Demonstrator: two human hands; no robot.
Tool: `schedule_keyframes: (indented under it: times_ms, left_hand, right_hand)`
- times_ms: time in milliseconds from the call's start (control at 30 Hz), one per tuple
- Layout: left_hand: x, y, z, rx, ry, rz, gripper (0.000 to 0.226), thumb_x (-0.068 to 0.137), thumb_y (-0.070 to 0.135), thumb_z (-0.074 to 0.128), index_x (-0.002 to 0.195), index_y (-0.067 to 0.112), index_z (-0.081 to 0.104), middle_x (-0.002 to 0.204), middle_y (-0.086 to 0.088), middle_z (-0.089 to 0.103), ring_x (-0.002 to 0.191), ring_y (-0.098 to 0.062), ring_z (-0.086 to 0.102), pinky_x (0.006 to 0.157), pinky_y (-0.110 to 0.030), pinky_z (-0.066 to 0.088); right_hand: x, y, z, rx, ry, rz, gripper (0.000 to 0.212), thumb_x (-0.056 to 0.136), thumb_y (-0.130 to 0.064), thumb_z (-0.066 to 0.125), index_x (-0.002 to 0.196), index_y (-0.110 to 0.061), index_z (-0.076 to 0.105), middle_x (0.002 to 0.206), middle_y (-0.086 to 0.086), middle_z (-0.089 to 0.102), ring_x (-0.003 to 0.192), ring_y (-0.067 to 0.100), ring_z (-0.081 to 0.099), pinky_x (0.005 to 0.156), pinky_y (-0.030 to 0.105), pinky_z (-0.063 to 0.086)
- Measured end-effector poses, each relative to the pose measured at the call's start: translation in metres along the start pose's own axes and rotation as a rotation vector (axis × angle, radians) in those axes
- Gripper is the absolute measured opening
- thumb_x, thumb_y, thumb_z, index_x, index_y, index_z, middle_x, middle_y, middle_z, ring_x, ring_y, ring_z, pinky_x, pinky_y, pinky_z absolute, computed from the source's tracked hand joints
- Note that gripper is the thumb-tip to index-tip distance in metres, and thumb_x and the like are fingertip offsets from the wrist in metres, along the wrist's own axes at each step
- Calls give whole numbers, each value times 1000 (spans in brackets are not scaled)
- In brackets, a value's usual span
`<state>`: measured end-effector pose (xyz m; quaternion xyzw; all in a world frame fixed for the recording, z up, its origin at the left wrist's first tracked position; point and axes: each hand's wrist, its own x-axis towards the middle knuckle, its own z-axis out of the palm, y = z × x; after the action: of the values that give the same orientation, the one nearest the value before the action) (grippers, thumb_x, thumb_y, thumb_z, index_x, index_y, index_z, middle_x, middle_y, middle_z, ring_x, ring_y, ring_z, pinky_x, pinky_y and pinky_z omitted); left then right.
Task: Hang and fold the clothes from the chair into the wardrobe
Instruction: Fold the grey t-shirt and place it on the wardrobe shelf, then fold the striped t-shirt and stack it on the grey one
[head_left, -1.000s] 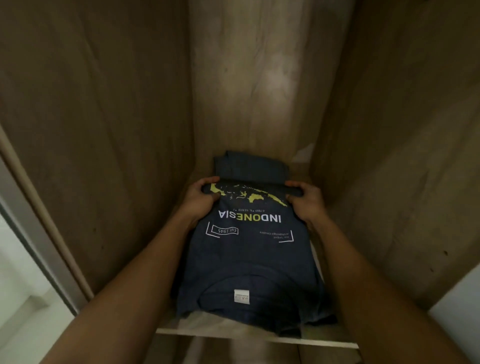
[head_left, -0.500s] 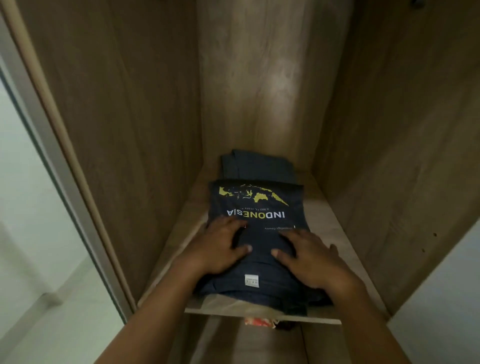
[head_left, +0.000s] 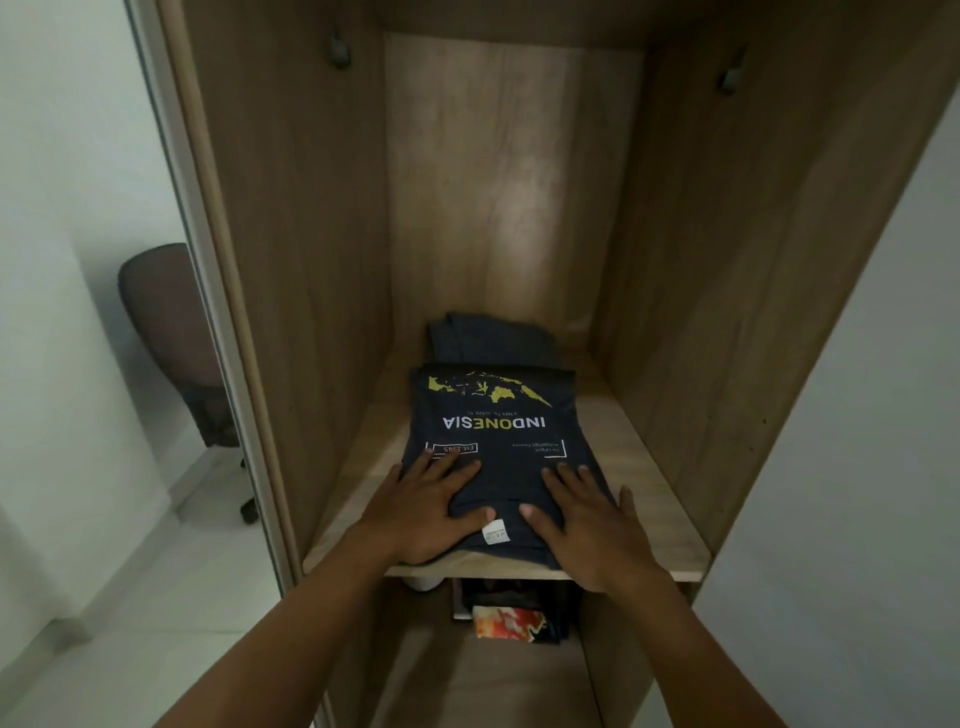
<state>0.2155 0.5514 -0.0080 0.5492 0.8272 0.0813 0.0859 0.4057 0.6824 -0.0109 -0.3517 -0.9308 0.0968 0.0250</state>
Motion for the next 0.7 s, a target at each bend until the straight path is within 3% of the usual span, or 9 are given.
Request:
schedule_keyframes:
  times_ms: [133,400,500,700]
  left_hand:
    - [0,3,-5,-17,-11,-21,75,91,77,20,156,41,10,167,9,1,153,-18,-6,122,-50,1]
    - [-48,23,-31,-45,184,6,63,99,61,34,153,28,30,161,3,25,149,-21,19,118,-51,22]
    - [-81,28,-34,-70,302,16,58,99,54,40,149,25,38,153,1,39,138,-20,37,110,-43,37]
    - [-170,37,-10,-128,385,-170,51,99,55,39,142,28,45,144,2,50,125,-16,52,102,-32,44]
  right_hand:
    - [2,-5,-10,8,-36,32,78,92,-75,11,158,-32,8,167,-9,1,154,17,-5,118,63,-5]
    - [-33,-36,-34,138,100,-50,63,101,-61,26,155,-28,23,163,-5,23,151,17,15,116,66,0]
    - [-50,-52,-35,197,128,-119,58,102,-57,30,153,-28,29,160,-5,30,148,16,23,118,64,-3]
    - [-101,-95,-20,338,87,-327,44,105,-43,36,146,-30,40,153,-8,39,143,12,33,122,56,-4]
